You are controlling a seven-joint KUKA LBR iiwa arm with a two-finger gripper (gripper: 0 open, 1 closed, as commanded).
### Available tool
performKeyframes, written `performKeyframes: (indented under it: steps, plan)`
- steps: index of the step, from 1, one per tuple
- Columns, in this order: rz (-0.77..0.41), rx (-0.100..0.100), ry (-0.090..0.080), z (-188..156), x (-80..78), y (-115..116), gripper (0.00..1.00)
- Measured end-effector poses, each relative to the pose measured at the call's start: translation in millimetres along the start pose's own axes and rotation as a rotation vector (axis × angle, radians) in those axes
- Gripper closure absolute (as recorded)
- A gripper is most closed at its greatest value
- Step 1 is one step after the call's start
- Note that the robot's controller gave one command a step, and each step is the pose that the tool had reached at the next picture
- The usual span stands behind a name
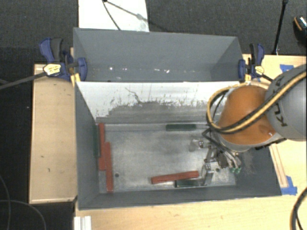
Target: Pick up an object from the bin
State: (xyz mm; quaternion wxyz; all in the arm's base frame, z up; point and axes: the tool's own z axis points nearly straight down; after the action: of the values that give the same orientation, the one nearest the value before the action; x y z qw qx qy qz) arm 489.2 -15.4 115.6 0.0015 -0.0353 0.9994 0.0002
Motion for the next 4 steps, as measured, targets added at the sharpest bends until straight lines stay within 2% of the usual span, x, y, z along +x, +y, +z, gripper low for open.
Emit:
performKeyframes:
  steps: [1, 2, 3, 4]
  plan:
    - [0.065, -0.001, 0.002, 46.6, 4.7, 27.4, 0.00]
    - [0.066, 0.000, -0.001, 43.3, 3.6, 26.2, 1.00]
    - [0.067, 0.000, 0.001, 44.8, 4.2, 26.3, 0.00]
    - [0.067, 0.000, 0.002, 43.0, 4.4, 26.3, 1.00]
